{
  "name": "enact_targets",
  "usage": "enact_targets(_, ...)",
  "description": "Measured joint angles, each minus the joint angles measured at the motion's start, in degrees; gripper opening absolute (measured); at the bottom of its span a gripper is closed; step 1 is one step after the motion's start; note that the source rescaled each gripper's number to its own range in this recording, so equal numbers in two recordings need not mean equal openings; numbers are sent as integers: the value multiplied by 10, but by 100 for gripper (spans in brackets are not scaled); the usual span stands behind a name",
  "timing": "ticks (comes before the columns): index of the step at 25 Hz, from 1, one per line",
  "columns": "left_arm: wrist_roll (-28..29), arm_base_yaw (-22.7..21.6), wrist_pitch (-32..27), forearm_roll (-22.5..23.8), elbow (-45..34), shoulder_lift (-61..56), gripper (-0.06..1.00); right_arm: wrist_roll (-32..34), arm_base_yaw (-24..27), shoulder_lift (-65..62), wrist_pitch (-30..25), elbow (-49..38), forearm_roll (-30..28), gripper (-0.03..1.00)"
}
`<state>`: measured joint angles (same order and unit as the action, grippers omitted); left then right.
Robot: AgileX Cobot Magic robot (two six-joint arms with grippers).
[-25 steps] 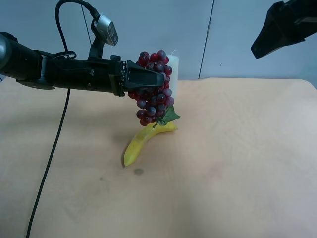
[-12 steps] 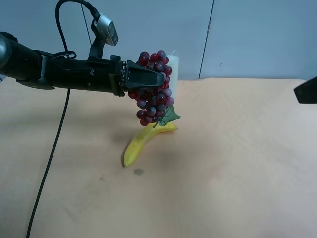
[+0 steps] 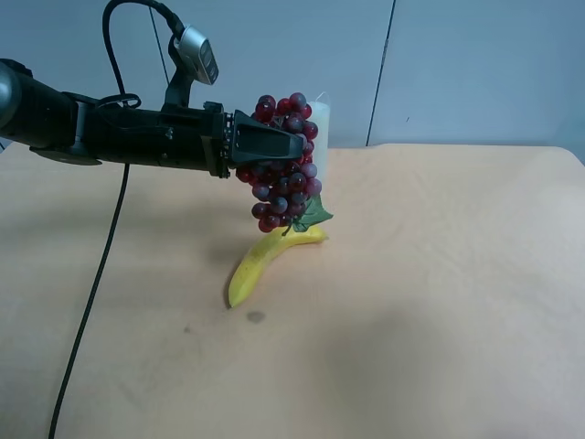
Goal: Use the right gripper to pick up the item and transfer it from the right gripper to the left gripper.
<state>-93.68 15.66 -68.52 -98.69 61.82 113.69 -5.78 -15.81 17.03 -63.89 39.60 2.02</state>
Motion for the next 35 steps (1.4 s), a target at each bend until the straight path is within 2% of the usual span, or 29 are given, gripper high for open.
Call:
enact_targets(4,4,0,0,0,0,0,2,26,0,-42,-39,-21,-28,90)
enact_targets(9,6,0,0,0,0,0,1,46,0,-69,-47,-79,-26,90)
enact_targets(15,11,0,0,0,0,0,1,46,-2,-73,9,-100,-20,90)
enact_targets(30,27,0,0,6,0,0,1,46,-2,-74,23,-107,-28,90)
enact_targets(32,30,0,0,5,0,0,1,47,7,-75,23,-107,-34,90)
enact_targets(35,32,0,0,5,0,0,1,54,45,-91,23,-107,-44,90)
